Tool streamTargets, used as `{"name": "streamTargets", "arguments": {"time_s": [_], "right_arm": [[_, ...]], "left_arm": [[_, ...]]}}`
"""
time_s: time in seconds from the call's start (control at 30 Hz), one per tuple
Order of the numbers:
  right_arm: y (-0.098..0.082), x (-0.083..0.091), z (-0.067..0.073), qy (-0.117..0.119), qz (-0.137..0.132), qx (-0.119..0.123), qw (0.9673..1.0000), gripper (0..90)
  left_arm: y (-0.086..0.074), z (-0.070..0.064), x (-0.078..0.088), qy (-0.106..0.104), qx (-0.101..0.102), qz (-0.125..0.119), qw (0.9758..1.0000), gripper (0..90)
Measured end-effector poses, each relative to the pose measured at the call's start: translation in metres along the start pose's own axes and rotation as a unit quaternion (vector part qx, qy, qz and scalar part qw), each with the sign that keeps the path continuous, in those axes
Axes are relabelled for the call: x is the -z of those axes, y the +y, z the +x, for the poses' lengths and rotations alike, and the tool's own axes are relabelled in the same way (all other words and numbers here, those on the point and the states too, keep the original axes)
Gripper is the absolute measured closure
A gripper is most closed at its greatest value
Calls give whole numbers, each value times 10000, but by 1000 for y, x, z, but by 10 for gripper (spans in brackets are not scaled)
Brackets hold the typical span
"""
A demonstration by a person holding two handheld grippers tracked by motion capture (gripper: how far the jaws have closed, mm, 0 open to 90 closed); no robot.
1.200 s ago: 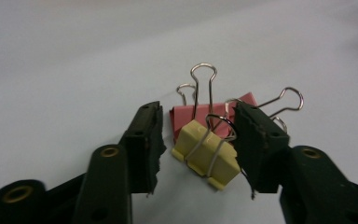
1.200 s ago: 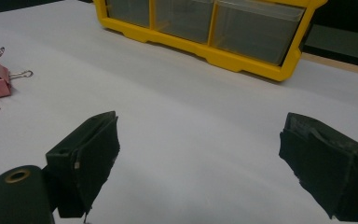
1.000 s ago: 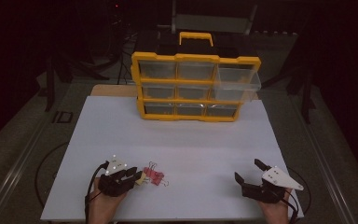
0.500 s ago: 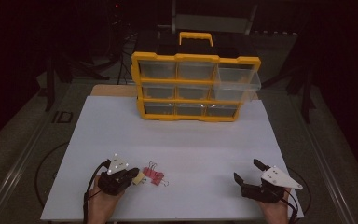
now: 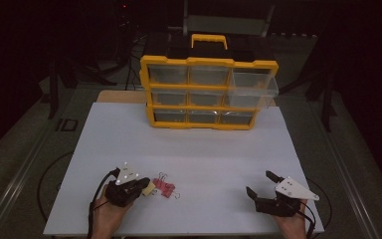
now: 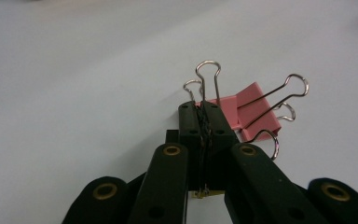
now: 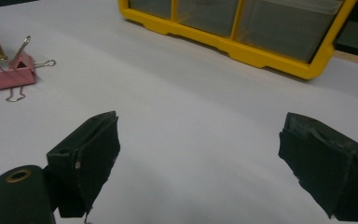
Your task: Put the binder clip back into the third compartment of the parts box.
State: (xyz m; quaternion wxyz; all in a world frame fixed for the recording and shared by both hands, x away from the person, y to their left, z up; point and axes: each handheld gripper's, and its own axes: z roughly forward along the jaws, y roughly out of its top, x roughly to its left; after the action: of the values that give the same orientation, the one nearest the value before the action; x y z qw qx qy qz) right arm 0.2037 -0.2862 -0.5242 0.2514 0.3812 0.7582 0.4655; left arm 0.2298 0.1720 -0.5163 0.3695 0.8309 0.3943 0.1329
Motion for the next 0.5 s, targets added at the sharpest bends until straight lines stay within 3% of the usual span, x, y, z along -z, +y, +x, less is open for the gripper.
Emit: {"name": "streamTargets", "arguments": {"time_s": [0.23,0.5], "right_arm": [[2,0,0,128,-38,-39,9999,118],[-2,2,1,212,-8,-17,9998,117]], "left_arm": [[12,6,10,26,-123,-153,9998,889],[41,9,19,-19,-347,-419,9985,889]]}}
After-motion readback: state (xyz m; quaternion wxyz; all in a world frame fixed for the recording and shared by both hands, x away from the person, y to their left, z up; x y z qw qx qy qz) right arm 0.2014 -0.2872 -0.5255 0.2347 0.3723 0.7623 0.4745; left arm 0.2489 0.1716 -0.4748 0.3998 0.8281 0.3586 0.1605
